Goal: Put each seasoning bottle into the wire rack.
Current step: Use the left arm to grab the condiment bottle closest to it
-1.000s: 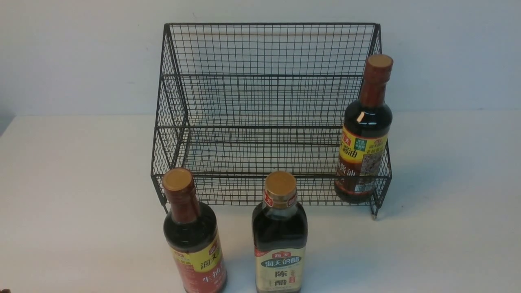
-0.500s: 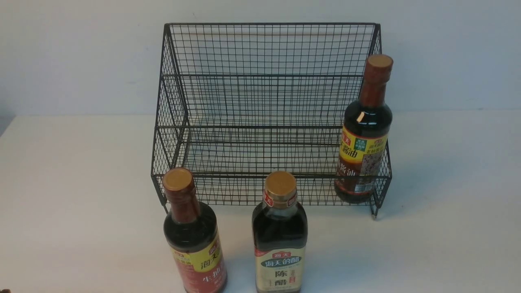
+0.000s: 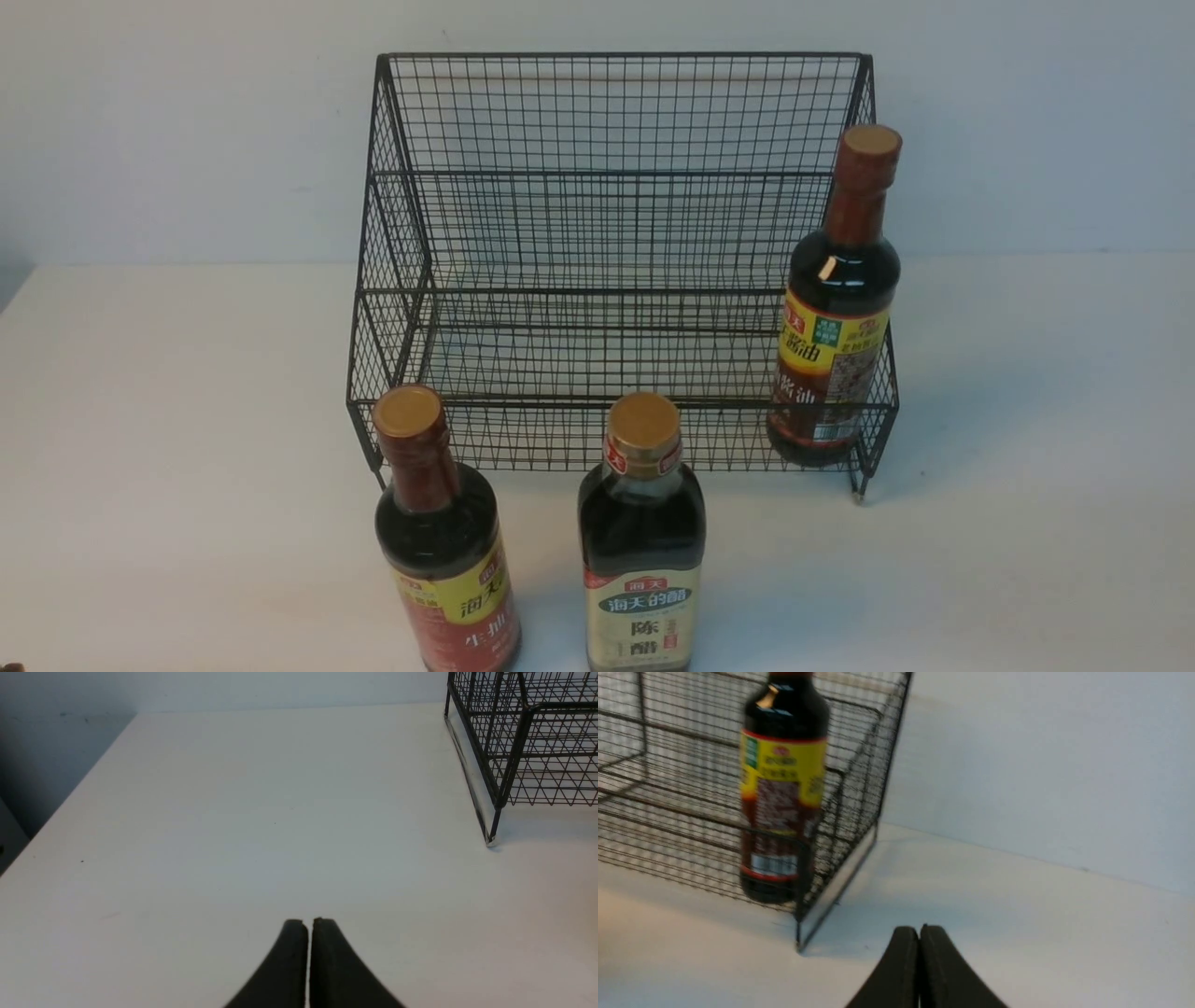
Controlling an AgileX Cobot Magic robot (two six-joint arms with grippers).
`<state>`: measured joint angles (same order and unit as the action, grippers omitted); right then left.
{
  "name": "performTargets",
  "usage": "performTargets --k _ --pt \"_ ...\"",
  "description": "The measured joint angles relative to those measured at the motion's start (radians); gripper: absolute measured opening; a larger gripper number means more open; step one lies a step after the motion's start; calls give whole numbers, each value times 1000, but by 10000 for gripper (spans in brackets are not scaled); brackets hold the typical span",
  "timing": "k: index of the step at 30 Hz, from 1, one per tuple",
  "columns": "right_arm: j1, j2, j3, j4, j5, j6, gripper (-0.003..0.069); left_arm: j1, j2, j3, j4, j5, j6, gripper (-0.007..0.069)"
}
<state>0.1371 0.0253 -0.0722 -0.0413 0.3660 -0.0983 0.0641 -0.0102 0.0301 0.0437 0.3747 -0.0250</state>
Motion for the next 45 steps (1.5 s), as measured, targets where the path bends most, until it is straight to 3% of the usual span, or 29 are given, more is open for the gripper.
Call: performTargets --k 6,42,44,45 --pt "-61 -36 92 1 18 66 -15 0 0 0 0 0 0 -4" --pt "-87 -37 92 7 19 78 -15 0 0 0 1 0 0 -4" --pt "-87 -37 92 7 19 78 -15 0 0 0 -17 0 -19 -4" --pt "-87 -37 92 7 19 78 -15 0 0 0 -90 -2 -71 -4"
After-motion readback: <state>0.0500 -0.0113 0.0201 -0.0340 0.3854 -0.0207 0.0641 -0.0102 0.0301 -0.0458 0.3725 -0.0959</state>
